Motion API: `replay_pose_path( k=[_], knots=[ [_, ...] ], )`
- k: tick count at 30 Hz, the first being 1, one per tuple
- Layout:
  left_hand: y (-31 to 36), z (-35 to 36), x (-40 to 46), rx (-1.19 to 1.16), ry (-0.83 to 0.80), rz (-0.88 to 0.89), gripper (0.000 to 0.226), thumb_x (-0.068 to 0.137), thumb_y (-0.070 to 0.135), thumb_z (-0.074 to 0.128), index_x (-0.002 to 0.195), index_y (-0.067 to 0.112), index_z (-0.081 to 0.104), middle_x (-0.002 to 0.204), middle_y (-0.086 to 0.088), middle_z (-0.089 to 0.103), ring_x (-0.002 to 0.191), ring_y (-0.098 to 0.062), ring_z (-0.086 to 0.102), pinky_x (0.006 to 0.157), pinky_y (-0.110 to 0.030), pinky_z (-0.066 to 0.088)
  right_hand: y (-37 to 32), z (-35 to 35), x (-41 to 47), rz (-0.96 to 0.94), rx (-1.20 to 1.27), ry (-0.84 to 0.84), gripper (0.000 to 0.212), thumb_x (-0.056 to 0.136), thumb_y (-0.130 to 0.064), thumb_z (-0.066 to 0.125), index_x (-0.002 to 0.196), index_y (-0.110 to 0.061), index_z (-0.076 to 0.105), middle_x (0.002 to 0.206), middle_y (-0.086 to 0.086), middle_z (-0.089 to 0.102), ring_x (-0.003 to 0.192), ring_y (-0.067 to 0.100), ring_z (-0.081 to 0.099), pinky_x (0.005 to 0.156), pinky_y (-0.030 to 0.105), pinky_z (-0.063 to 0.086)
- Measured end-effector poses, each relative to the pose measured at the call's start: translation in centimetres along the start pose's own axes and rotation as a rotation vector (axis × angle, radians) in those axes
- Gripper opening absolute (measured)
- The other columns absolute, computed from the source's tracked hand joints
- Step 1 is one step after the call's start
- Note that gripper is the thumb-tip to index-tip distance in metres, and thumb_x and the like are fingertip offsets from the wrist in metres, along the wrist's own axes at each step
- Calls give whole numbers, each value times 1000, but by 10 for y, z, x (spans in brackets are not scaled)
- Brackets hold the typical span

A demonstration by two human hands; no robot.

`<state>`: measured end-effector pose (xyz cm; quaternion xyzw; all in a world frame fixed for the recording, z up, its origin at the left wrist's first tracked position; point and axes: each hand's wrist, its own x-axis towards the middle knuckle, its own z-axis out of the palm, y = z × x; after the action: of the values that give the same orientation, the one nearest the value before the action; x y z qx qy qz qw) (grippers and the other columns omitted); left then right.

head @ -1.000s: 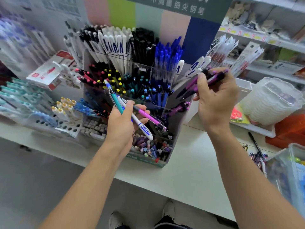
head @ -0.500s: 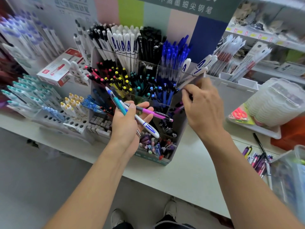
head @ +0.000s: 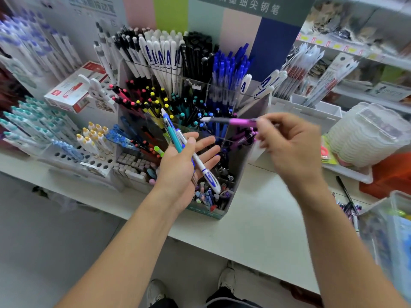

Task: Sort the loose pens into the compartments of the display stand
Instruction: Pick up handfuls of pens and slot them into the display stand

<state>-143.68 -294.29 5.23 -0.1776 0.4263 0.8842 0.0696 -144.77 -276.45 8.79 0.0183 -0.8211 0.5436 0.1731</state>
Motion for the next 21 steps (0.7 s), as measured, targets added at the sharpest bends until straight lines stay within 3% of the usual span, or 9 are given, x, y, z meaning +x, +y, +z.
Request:
replay_pose_path(
  k=[3, 5, 7, 10, 13, 15, 17, 19, 21],
  knots=[
    [1, -7, -1, 34, 19, 23, 24, 110, 15, 37, 129, 10, 49, 101, -13, 77, 93, -27, 76, 73, -33, 62, -12, -25, 22, -166, -414, 58, 9, 92, -20, 68, 95, -21, 76, 77, -7, 68, 71, 14, 62, 70, 25, 48],
    [5, -9, 0, 2, -5, 30, 26, 110, 13, 35, 134, 16, 46, 103, -14, 76, 93, -28, 76, 72, -33, 62, -13, -25, 39, -170, -646, -83, 12, 91, -17, 68, 97, -15, 77, 83, -5, 66, 81, 12, 59, 78, 18, 40],
    [10, -7, 0, -48, -46, 28, 29, 110, 13, 35, 135, 23, 45, 107, -15, 75, 96, -29, 75, 75, -34, 62, -9, -15, 52, -131, -796, -282, 13, 92, -16, 67, 99, -12, 78, 90, 2, 71, 86, 19, 62, 82, 25, 45],
    [16, -1, 1, -206, -67, -41, 20, 110, 12, 36, 122, 20, 49, 109, -18, 75, 98, -30, 74, 80, -40, 62, -3, -1, 61, -79, -939, -420, 15, 95, -26, 67, 100, -18, 78, 91, 5, 74, 86, 27, 65, 75, 36, 53],
    [22, 1, 6, -432, -89, -130, 16, 109, 14, 38, 99, 19, 49, 110, -16, 74, 103, -31, 73, 87, -45, 60, -8, 2, 54, -100, -1071, -371, 23, 97, -44, 61, 100, -28, 77, 88, 2, 72, 83, 28, 63, 65, 32, 44],
    [24, 5, 8, -532, -89, -139, 22, 109, 16, 37, 91, 18, 48, 108, -14, 75, 106, -31, 72, 93, -45, 56, -17, 1, 40, -138, -894, -250, 34, 97, -54, 56, 96, -27, 76, 83, -2, 70, 78, 23, 63, 64, 32, 44],
    [27, 12, 10, -612, -76, -136, 22, 110, 18, 35, 94, 13, 49, 104, -13, 75, 111, -30, 70, 99, -45, 51, -29, 6, 22, -55, -543, -310, 34, 93, -54, 62, 89, -24, 77, 72, -4, 71, 67, 16, 65, 62, 30, 49],
    [27, 19, 11, -650, -98, -129, 21, 110, 19, 35, 103, 9, 52, 106, -14, 74, 115, -31, 67, 102, -45, 49, -32, 16, 4, 86, -217, -475, 17, 91, -37, 71, 91, -21, 77, 68, 1, 73, 58, 17, 68, 57, 30, 55],
    [27, 24, 11, -588, -154, -120, 19, 110, 19, 35, 117, 13, 51, 113, -16, 74, 114, -32, 68, 99, -46, 53, -24, 13, 2, 119, -21, -393, 6, 93, -15, 72, 96, -16, 77, 66, 3, 71, 53, 17, 64, 53, 27, 52]
  ],
)
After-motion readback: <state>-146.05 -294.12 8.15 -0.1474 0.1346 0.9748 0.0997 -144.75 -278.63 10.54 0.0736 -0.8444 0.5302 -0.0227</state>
